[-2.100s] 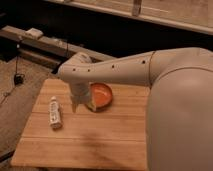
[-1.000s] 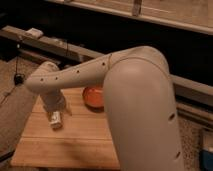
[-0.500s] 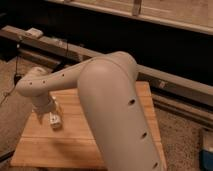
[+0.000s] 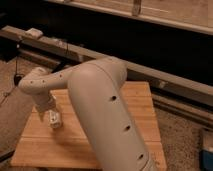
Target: Place the bottle in the ceramic bowl
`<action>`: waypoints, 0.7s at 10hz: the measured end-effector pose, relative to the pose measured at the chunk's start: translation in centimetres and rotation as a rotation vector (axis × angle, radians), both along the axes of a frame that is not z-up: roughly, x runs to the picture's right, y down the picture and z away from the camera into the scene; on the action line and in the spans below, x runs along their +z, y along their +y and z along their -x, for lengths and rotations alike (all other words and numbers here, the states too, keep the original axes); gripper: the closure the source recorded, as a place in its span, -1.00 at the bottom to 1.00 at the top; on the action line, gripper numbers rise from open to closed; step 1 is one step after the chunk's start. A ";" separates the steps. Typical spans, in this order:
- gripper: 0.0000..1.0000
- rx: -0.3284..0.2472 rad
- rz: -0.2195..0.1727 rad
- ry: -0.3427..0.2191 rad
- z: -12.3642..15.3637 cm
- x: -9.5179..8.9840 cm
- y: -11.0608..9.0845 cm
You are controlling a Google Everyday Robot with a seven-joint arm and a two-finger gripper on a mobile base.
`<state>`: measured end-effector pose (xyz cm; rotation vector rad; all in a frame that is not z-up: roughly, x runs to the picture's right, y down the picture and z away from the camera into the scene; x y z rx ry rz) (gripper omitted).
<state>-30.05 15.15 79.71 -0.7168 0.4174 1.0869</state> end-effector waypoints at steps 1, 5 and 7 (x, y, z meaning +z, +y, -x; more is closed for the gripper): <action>-0.30 0.001 0.003 0.000 0.1 0.7 -0.3; -0.30 -0.008 0.016 0.003 0.5 2.9 -0.1; -0.30 -0.017 0.025 0.002 0.9 4.0 0.1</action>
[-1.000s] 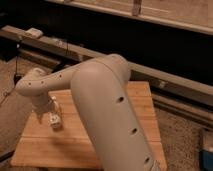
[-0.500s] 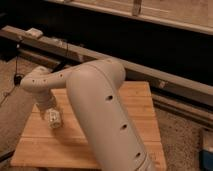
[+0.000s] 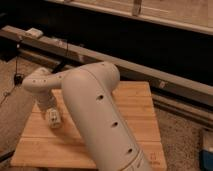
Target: Place the bottle in the ceramic bowl
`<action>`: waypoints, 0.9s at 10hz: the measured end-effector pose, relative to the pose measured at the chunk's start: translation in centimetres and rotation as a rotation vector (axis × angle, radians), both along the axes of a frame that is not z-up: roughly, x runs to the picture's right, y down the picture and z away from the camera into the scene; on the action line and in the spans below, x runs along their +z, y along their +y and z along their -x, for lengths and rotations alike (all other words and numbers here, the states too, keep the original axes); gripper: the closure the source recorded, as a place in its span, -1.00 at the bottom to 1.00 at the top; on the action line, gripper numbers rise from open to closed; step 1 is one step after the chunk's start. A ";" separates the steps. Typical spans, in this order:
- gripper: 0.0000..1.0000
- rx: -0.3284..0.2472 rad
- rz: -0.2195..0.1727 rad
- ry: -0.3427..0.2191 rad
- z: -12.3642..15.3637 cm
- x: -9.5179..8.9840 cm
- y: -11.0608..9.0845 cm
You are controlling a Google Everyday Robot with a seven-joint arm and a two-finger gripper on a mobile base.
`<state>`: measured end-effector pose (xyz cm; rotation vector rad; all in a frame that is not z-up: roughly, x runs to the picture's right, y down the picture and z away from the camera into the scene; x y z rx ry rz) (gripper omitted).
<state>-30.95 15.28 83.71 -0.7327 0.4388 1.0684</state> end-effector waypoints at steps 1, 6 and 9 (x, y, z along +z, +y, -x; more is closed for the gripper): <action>-0.30 -0.003 0.003 0.001 0.1 0.5 0.0; 0.13 -0.014 0.024 -0.011 0.4 2.1 -0.1; 0.75 0.011 0.043 -0.033 0.1 1.7 -0.7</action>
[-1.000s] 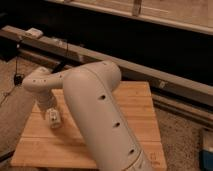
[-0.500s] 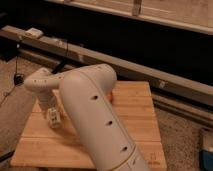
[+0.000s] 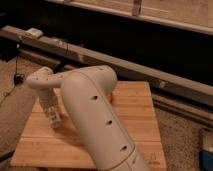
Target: Place the bottle in the ceramic bowl
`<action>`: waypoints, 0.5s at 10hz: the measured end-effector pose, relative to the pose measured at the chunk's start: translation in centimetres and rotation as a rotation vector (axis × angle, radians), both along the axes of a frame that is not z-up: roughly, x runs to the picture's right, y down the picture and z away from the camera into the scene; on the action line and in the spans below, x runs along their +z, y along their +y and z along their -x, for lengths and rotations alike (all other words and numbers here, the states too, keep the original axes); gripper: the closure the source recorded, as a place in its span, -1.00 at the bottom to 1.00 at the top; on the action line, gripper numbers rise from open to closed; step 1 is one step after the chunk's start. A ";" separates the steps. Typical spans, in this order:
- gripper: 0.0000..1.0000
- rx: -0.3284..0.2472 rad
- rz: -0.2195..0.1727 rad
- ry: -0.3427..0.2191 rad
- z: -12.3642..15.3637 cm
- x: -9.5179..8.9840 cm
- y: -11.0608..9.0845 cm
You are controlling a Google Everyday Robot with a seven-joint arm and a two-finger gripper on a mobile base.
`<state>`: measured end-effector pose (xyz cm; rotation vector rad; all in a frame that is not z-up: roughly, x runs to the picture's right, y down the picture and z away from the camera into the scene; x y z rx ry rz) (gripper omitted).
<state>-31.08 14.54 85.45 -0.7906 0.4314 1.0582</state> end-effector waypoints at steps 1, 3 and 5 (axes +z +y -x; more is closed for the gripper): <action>0.93 0.017 0.002 -0.015 0.1 -0.7 -0.8; 1.00 0.054 0.010 -0.035 -0.4 -2.2 -3.3; 1.00 0.072 0.023 -0.053 -1.4 -3.6 -5.9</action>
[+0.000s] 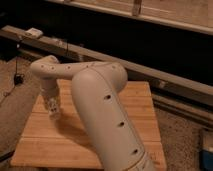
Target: Place the bottle in the ceramic bowl
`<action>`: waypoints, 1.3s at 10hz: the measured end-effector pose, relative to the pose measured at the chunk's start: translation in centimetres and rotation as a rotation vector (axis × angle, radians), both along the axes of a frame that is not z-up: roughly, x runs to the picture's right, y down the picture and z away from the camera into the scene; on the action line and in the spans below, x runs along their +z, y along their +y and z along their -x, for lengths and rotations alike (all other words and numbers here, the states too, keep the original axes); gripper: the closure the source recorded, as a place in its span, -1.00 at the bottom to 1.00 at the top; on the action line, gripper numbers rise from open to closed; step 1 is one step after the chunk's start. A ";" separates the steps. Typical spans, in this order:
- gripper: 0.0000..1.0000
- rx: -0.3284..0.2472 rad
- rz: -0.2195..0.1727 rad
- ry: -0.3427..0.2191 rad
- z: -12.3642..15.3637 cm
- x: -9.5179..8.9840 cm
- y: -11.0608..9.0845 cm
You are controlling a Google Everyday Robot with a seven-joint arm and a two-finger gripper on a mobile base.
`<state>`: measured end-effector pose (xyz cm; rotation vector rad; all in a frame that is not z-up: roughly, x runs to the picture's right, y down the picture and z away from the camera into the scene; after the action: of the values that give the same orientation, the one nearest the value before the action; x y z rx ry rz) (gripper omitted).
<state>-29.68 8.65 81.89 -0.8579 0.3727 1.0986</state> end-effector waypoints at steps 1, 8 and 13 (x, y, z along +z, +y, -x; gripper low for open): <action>1.00 0.008 -0.003 -0.005 -0.4 -0.2 -1.1; 1.00 0.117 -0.058 0.056 -8.1 2.9 -9.2; 1.00 0.191 -0.088 0.117 -13.0 4.9 -11.8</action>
<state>-16.63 -3.12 86.84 -0.7643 0.3414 1.3368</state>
